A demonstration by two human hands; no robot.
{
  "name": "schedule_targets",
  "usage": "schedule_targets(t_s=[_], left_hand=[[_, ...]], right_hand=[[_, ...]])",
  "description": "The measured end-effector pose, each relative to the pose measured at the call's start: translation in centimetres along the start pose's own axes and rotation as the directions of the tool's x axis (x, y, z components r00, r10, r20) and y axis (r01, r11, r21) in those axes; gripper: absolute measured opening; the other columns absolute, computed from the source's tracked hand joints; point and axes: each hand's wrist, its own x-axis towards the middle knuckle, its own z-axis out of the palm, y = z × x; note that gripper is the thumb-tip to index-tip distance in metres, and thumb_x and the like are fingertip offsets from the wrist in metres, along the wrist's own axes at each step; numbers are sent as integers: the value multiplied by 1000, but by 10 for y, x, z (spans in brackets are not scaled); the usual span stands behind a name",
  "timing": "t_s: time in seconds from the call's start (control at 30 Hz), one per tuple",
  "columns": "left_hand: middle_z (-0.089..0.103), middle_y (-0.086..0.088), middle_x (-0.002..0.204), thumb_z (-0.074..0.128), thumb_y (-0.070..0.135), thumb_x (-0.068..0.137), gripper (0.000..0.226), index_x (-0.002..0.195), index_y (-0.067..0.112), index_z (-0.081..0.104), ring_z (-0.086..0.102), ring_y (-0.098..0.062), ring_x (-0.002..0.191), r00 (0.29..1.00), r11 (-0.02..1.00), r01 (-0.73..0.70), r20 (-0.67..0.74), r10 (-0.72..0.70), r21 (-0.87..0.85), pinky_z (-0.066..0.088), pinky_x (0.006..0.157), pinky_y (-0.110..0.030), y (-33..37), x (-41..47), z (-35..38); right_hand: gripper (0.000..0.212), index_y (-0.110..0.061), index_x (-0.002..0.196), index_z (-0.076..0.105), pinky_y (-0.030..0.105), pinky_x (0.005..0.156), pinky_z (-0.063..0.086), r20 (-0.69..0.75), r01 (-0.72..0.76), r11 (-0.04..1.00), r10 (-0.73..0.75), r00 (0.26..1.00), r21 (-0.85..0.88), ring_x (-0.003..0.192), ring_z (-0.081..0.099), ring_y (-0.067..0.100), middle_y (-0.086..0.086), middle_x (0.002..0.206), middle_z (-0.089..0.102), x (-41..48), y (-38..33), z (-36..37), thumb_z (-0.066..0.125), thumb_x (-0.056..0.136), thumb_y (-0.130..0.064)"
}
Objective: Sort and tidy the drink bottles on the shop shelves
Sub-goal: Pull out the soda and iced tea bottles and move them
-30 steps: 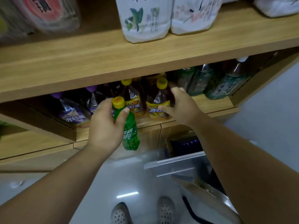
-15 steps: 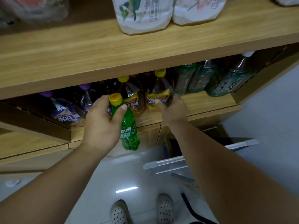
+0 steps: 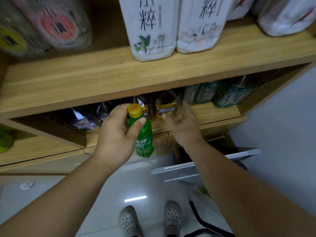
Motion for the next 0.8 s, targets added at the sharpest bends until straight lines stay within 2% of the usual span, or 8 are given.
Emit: schedule_targets(t_s=[0.1, 0.13, 0.23, 0.3, 0.4, 0.57, 0.73, 0.8], left_hand=[[64, 3, 106, 59, 49, 91, 26, 112, 34, 61, 62, -21, 99, 1000, 1000, -16, 5, 16, -8, 54, 85, -52, 40, -12, -10], [65, 3, 107, 59, 48, 91, 28, 113, 31, 62, 63, -21, 100, 1000, 1000, -23, 5, 23, -7, 54, 85, -52, 55, -15, -15], [67, 4, 104, 61, 46, 91, 30, 113, 25, 65, 63, -21, 97, 997, 997, -70, 9, 70, 12, 53, 83, -51, 109, -19, -29], [68, 4, 103, 62, 45, 91, 28, 112, 27, 65, 65, -25, 92, 996, 996, -89, 11, 89, -23, 55, 79, -52, 150, -18, -39], [69, 6, 99, 63, 46, 88, 27, 111, 32, 66, 64, -23, 74, 989, 988, -140, -49, 137, -62, 56, 69, -47, 214, -14, -53], [71, 8, 95, 65, 40, 89, 14, 99, 32, 67, 67, -12, 89, 947, 958, -284, -168, 273, -41, 56, 83, -40, 318, -6, -78], [72, 6, 86, 69, 41, 87, 16, 98, 31, 71, 69, -30, 80, 907, 916, -379, -247, 340, -132, 59, 76, -53, 408, 3, -95], [72, 4, 88, 70, 40, 89, 15, 99, 29, 71, 70, -35, 77, 899, 899, -408, -240, 366, -160, 59, 74, -58, 442, 10, -101]], right_hand=[[54, -23, 138, 60, 11, 92, 45, 227, 15, 1000, -16, 974, 3, 122, 58, 7, -9, 130, 63, -45, -41, -38, 79, 89, -33], [49, -24, 135, 62, 10, 90, 45, 297, 30, 999, -32, 954, 11, 121, 60, 4, -11, 127, 65, -58, -55, -52, 79, 89, -30], [42, -39, 123, 65, 20, 98, 51, 398, 79, 994, -103, 911, 76, 120, 62, -2, -16, 123, 71, -85, -97, -90, 80, 88, -22], [46, -44, 119, 63, 29, 102, 54, 390, 145, 985, -169, 905, 89, 120, 64, 1, -14, 122, 72, -95, -127, -111, 83, 85, -20], [54, -34, 125, 65, 40, 100, 57, 359, 250, 961, -276, 892, 119, 115, 68, 8, -6, 118, 74, -105, -171, -141, 88, 79, -17], [76, -39, 132, 58, 39, 94, 58, 265, 427, 901, -431, 862, 76, 110, 67, 5, -15, 116, 71, -124, -244, -190, 92, 64, -42], [73, -42, 133, 56, 32, 99, 52, 176, 569, 822, -563, 808, 20, 114, 58, -8, -27, 118, 67, -136, -307, -241, 85, 68, -56], [68, -44, 134, 55, 31, 97, 52, 138, 606, 795, -604, 785, 34, 114, 60, -7, -27, 120, 67, -136, -333, -262, 85, 73, -52]])
